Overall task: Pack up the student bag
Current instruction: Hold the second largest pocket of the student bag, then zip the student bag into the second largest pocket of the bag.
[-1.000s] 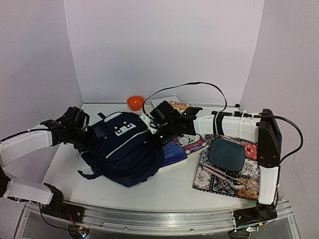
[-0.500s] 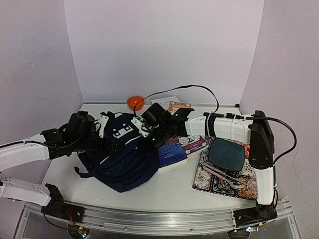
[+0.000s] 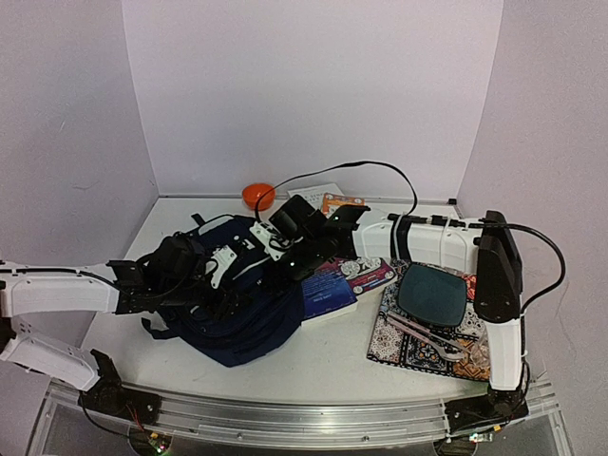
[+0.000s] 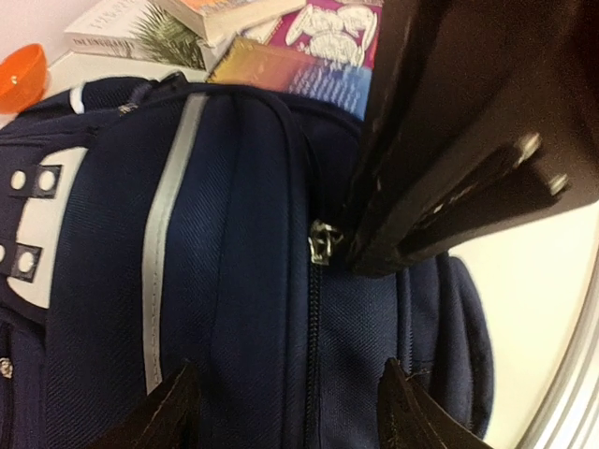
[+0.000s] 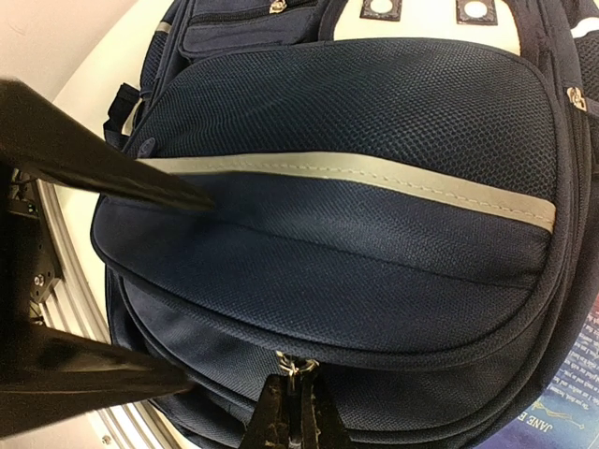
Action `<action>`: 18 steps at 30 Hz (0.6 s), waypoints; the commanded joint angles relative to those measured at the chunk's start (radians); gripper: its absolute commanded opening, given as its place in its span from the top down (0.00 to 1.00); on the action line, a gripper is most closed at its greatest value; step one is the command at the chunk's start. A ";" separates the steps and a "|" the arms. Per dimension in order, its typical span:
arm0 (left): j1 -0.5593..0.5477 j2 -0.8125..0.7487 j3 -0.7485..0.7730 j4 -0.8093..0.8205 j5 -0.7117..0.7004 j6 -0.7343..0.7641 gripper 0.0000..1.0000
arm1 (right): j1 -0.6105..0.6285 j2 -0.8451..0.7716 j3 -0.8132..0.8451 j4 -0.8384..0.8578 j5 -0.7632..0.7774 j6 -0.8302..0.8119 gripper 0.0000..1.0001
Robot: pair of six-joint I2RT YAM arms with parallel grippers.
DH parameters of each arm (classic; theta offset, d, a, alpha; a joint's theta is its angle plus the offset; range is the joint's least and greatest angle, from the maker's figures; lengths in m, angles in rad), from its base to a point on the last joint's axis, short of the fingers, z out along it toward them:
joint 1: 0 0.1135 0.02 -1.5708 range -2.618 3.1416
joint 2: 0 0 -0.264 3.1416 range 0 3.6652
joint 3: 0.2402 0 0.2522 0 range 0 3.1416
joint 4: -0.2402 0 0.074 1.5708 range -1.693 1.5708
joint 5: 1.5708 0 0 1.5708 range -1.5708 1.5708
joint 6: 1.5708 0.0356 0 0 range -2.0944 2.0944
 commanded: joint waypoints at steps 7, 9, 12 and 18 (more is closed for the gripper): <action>-0.009 0.053 0.050 0.038 -0.070 0.041 0.80 | -0.004 -0.075 -0.017 0.013 0.030 -0.032 1.00; -0.009 0.018 0.038 0.024 -0.068 0.035 0.94 | -0.024 -0.103 -0.055 0.004 0.058 -0.043 1.00; -0.010 -0.049 0.021 -0.023 -0.076 0.025 1.00 | -0.071 -0.155 -0.113 -0.012 0.110 -0.075 1.00; -0.010 -0.158 0.018 -0.126 -0.063 0.011 1.00 | -0.170 -0.200 -0.141 -0.062 0.194 -0.173 1.00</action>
